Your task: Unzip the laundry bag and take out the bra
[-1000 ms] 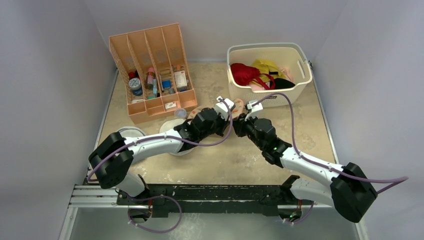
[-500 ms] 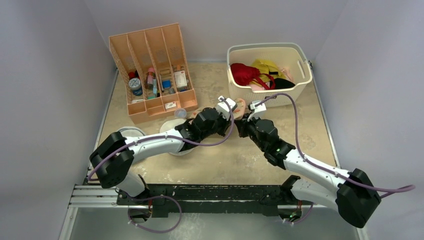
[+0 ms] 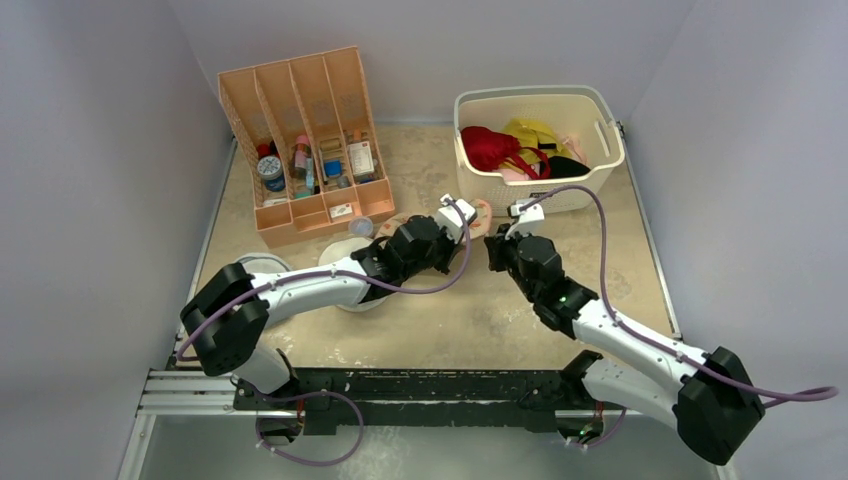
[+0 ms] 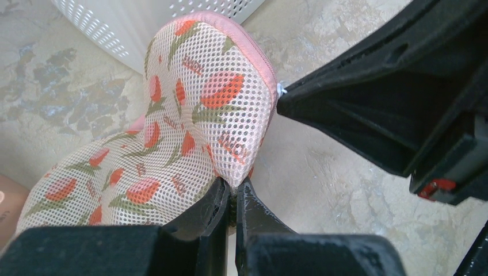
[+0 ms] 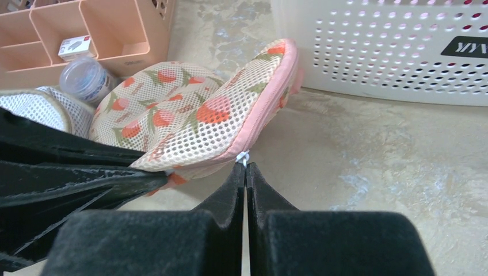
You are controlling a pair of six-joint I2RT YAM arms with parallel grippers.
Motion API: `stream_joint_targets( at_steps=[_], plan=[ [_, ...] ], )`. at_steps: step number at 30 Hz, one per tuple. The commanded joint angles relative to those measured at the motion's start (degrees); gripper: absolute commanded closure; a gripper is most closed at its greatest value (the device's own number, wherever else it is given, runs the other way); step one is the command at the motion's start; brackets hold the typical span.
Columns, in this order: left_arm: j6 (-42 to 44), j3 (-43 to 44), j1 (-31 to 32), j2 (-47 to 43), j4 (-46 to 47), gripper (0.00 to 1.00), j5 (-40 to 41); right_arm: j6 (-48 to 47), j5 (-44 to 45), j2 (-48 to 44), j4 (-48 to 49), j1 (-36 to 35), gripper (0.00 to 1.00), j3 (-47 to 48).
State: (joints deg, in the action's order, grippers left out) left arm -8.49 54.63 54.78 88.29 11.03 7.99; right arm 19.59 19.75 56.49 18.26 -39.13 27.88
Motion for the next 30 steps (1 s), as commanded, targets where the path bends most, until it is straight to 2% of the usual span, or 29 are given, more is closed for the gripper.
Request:
stream_joint_targets(
  at_steps=[1, 9, 14, 16, 19, 23, 30],
  plan=[
    [2.8, 2.4, -0.1, -0.1, -0.8, 1.0, 1.2, -1.4, 0.2, 0.0, -1.0, 4.7, 1.0, 2.0],
    [3.4, 3.1, -0.1, -0.4, -1.6, 1.0, -4.0, -5.3, -10.8, -0.6, -3.2, 6.3, 1.0, 4.1],
    [3.3, 2.3, -0.1, -2.5, 0.2, 0.64, -10.6, -7.6, -17.1, -2.6, -4.2, 6.3, 1.0, 3.7],
    [2.5, 1.5, -0.1, -3.1, 1.8, 0.55, -12.9, -7.3, -19.4, -3.1, -4.7, 6.3, 1.0, 3.5],
    [1.1, 0.8, -0.1, -3.1, 3.6, 0.49, -14.7, -7.0, -22.8, -4.1, -5.6, 6.3, 1.0, 3.7],
    [0.3, 1.3, -0.1, -1.6, 3.4, 0.49, -13.5, -6.6, -28.2, -5.6, -6.1, 6.3, 1.0, 3.5],
    [1.3, 3.3, -0.1, 0.4, -0.1, 0.63, -8.7, -6.1, -31.1, -6.3, -7.8, 6.2, 1.0, 3.5]
  ],
)
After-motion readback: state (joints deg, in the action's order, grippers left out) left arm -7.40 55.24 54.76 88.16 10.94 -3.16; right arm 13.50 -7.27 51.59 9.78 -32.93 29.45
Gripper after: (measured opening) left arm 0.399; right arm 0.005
